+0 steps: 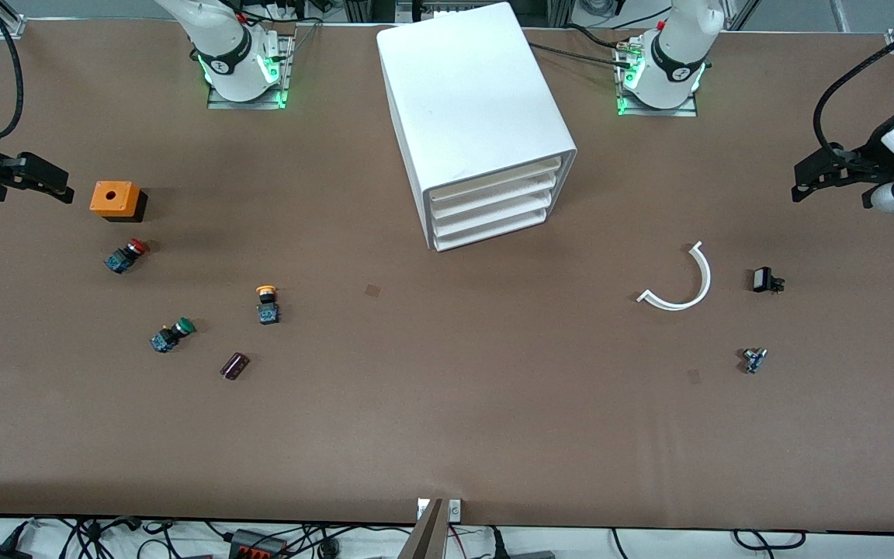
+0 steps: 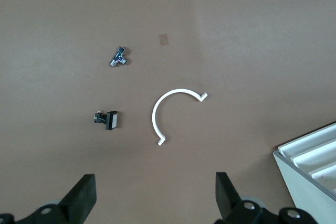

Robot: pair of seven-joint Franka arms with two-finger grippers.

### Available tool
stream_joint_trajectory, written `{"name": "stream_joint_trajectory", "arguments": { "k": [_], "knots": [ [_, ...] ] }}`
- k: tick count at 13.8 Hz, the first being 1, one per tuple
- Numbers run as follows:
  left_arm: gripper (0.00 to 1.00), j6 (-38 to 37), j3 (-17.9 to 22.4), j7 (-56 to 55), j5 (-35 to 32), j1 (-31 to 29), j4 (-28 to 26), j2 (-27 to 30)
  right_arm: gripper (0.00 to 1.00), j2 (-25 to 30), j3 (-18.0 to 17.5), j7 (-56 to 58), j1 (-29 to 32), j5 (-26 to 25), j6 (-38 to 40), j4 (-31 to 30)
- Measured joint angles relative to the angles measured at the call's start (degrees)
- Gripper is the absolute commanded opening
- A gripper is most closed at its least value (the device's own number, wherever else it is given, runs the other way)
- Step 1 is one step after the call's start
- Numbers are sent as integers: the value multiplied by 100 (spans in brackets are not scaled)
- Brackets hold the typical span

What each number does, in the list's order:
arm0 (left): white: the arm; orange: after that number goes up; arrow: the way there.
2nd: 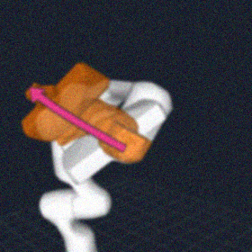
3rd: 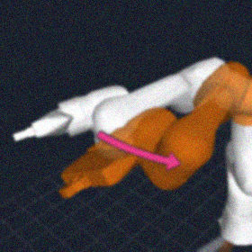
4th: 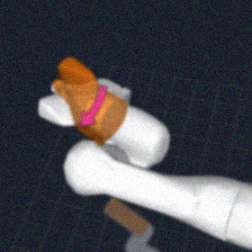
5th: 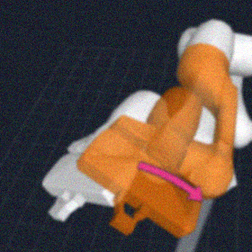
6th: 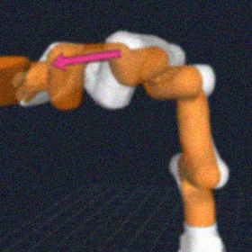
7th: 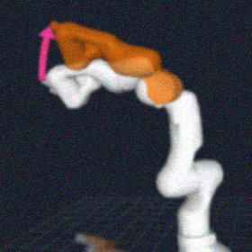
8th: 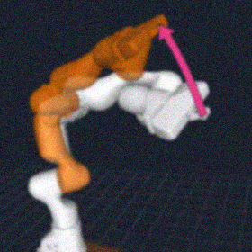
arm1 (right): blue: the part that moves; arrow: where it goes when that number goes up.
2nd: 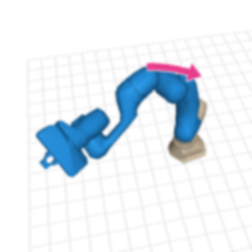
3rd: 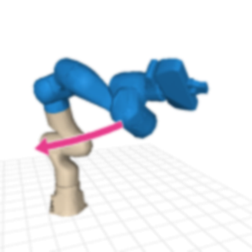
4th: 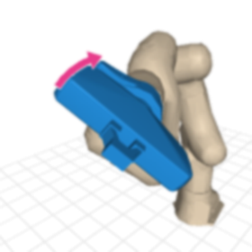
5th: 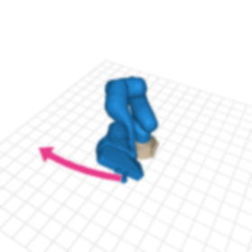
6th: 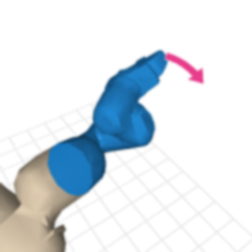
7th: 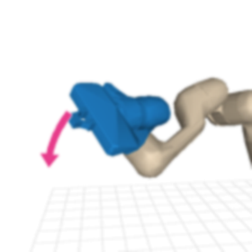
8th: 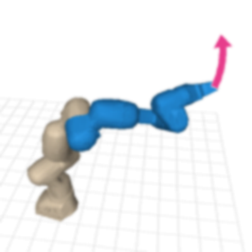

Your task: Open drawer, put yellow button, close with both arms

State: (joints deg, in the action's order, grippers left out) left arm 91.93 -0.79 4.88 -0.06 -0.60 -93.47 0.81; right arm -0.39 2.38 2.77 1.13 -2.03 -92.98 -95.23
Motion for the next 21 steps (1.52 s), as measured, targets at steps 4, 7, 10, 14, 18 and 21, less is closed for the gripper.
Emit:
{"name": "stream_joint_trajectory", "arguments": {
  "k": [4, 7, 10, 14, 18, 21],
  "knots": [
    [100, 0, -1, 0, 0, 0, 0, 0, 100, -4, 0, 1, 0, 0, 0, 0],
    [100, 0, -1, 0, 0, 0, 0, 0, 100, -49, -4, 2, 0, 4, -2, 0],
    [100, 0, -4, 0, 0, 1, 2, 0, 100, -195, -10, 3, -5, 115, -76, -1],
    [100, 0, -5, 0, 0, 3, 3, 0, 100, -482, -13, 5, -41, 144, -230, -2],
    [100, 2, -7, 5, 0, 17, 21, -106, 100, -840, -16, 5, -128, 146, -518, -3],
    [100, -65, -14, 10, 1, 87, 23, -370, 100, -1105, -21, 6, -251, 148, -696, -3]
  ]
}}
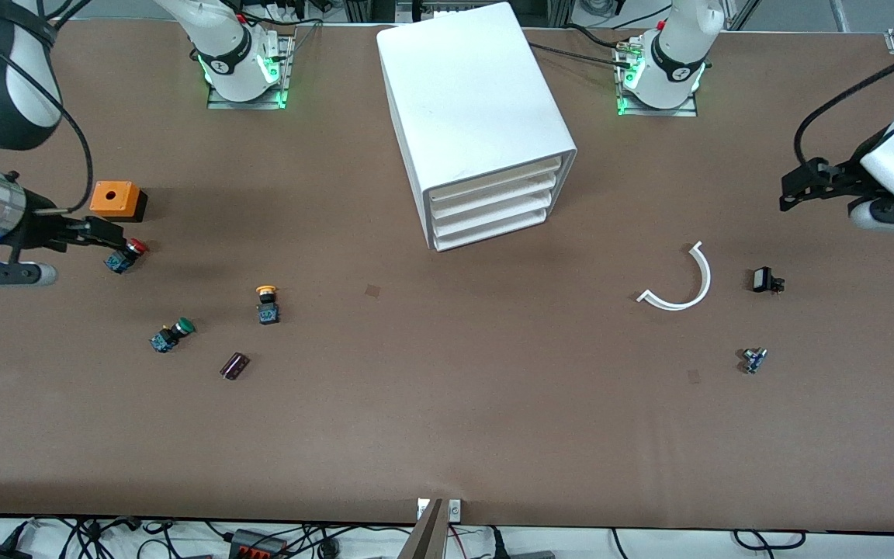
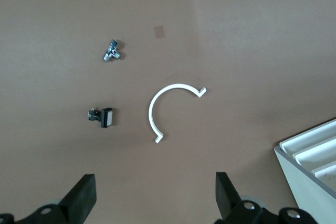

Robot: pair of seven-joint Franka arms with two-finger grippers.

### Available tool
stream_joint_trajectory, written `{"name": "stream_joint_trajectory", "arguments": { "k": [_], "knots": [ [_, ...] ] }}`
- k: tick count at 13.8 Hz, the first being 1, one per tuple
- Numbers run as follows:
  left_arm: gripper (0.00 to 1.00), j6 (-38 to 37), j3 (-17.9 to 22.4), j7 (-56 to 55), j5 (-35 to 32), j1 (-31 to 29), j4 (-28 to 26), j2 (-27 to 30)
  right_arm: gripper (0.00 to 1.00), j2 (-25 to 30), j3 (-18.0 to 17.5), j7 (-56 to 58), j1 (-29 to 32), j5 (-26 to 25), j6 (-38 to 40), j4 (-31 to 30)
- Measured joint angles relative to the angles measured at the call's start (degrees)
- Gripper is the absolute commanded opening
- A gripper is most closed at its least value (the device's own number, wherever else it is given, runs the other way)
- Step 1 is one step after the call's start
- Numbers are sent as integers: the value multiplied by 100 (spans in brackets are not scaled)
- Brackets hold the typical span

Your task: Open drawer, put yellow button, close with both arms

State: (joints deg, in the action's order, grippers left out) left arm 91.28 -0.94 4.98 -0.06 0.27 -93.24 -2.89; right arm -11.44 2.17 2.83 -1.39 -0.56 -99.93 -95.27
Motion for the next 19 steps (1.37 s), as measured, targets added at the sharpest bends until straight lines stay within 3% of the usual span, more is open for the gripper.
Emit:
{"name": "stream_joint_trajectory", "arguments": {
  "k": [6, 12, 19],
  "knots": [
    [100, -353, -50, -2, 143, 704, 12, -769, 100, -744, -16, 0, -428, 4, -488, -8],
    [100, -380, -66, 388, 2133, 920, 20, -1302, 100, -1449, -30, 95, -689, 4, -887, -3],
    [100, -389, -48, 3127, 4632, 898, 6, -2670, 100, -2150, -68, 100, -871, 87, -1600, -3]
  ]
}}
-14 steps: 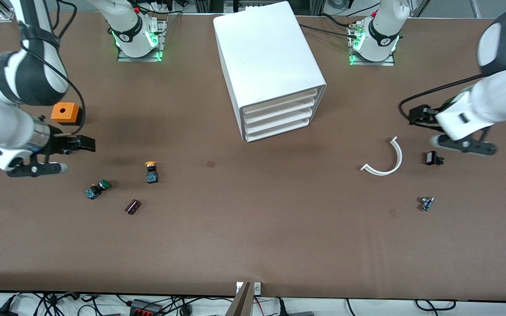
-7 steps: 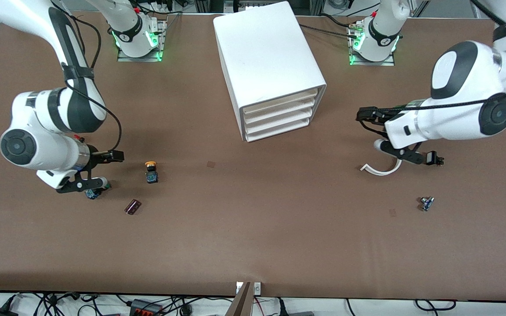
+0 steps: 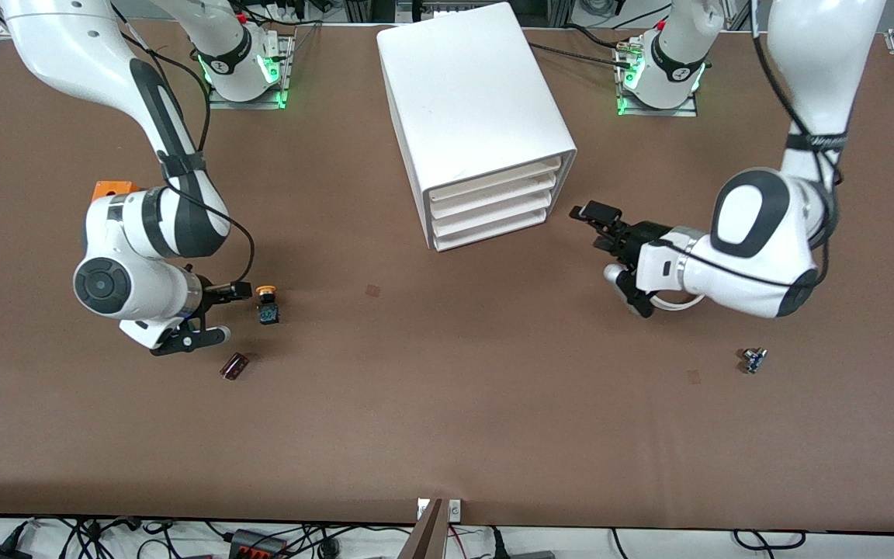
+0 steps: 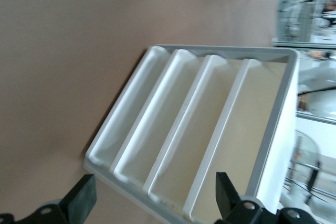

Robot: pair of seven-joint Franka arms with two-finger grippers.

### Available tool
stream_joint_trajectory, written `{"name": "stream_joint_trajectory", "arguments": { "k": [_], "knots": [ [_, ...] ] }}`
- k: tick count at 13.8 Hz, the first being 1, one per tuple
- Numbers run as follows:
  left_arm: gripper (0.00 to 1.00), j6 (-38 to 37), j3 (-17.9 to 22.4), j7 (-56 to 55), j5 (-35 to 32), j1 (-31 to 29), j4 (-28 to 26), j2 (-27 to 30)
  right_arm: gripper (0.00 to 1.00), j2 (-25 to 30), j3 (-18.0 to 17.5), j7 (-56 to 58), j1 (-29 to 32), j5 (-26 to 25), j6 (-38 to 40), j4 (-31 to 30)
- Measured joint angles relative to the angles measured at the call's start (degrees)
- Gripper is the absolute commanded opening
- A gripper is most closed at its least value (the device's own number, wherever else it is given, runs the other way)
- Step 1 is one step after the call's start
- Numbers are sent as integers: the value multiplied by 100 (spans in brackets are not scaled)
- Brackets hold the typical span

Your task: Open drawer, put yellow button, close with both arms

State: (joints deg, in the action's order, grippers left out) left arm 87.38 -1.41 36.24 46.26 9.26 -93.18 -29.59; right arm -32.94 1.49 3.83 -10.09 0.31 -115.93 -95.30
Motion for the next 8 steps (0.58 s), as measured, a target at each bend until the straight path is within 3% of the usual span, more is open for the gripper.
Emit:
{"name": "stream_joint_trajectory", "arguments": {
  "k": [3, 6, 8],
  "knots": [
    [98, -167, -21, 636, 923, 39, -29, -464, 100, -229, -64, 35, -8, 241, -210, 2],
    [80, -607, -144, 702, 1617, 93, -187, -550, 100, -346, -141, 37, -40, 279, -371, 5],
    [74, -793, -172, 824, 1784, 131, -332, -551, 100, -453, -154, 38, -93, 279, -562, 6]
  ]
}}
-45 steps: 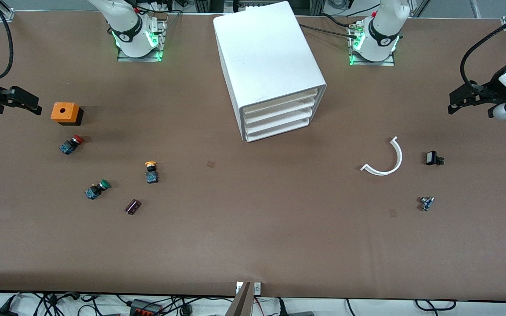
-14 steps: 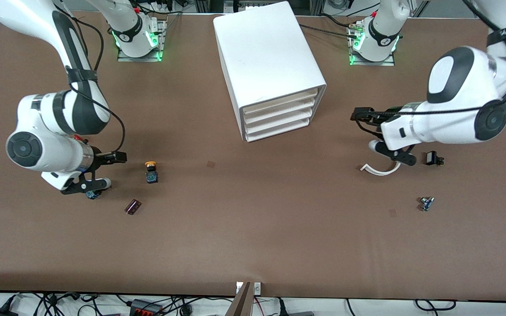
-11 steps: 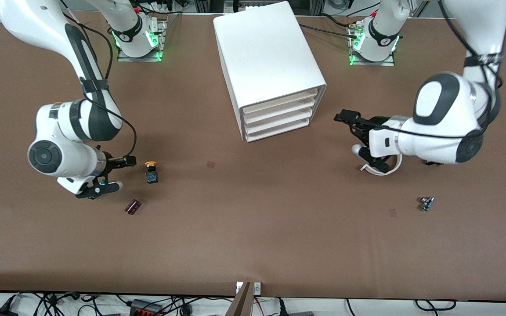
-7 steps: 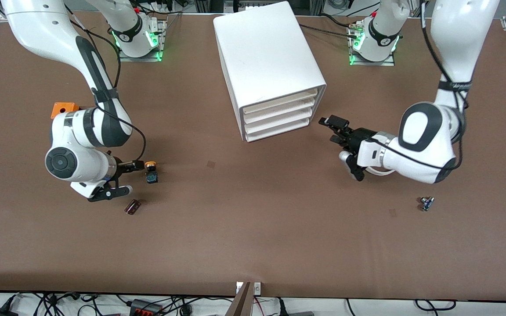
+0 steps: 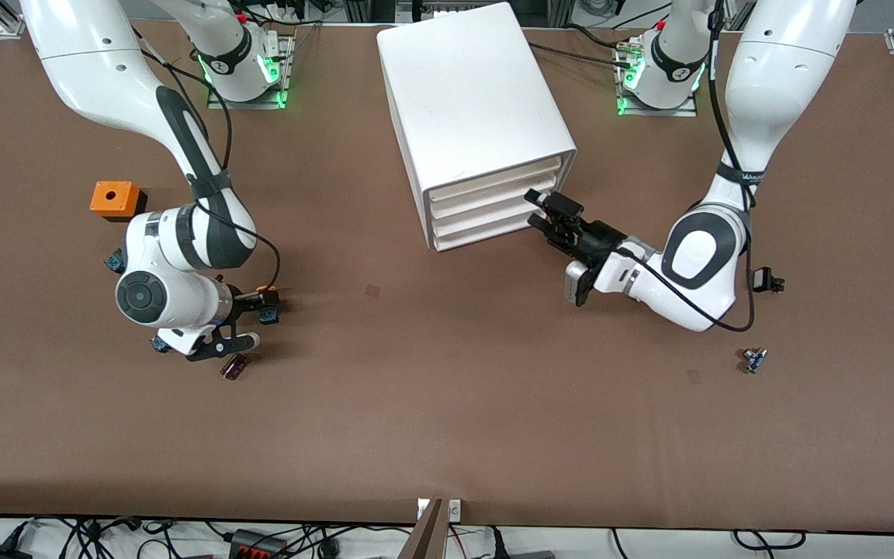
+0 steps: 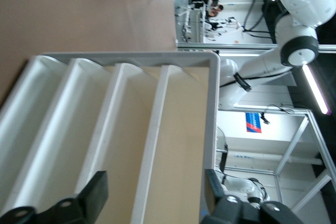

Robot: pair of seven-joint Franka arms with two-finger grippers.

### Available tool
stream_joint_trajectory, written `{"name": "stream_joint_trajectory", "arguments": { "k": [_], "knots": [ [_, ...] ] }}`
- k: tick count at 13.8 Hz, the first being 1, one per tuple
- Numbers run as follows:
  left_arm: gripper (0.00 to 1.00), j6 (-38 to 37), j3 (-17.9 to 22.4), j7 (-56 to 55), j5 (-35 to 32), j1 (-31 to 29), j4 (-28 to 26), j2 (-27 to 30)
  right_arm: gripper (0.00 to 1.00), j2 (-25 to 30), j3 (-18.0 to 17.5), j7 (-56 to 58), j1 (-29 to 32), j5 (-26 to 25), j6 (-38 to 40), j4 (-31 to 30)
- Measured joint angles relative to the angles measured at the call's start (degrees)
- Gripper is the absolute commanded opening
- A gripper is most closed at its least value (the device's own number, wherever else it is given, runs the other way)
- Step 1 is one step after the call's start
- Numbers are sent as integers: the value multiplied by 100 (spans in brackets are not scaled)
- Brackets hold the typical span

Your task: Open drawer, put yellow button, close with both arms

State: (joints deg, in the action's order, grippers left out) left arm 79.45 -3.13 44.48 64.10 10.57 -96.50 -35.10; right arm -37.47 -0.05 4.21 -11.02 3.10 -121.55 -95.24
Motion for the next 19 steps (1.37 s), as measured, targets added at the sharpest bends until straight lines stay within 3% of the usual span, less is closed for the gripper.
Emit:
{"name": "stream_joint_trajectory", "arguments": {
  "k": [4, 5, 8, 10, 16, 19],
  "knots": [
    [67, -135, -6, 630, 15, 10, -188, -140, 99, -266, -1, 0, -103, 0, -272, 5],
    [67, -151, -10, 811, 16, 10, -208, -209, 87, -310, -1, 0, -105, 0, -276, 6],
    [61, -192, -92, 1179, 104, 9, -323, -349, 24, -369, -1, 5, -108, 0, -276, 6],
    [56, -196, -202, 1320, 267, 11, -493, -375, 3, -358, 4, 5, -107, 0, -272, 18],
    [25, -269, -274, 1397, 320, -14, -712, -374, 0, -172, 1, 9, -115, 4, -165, 301],
    [2, -415, -274, 1397, 343, -24, -752, -372, 0, 58, -1, 11, -133, 10, 785, 1080]
  ]
}}
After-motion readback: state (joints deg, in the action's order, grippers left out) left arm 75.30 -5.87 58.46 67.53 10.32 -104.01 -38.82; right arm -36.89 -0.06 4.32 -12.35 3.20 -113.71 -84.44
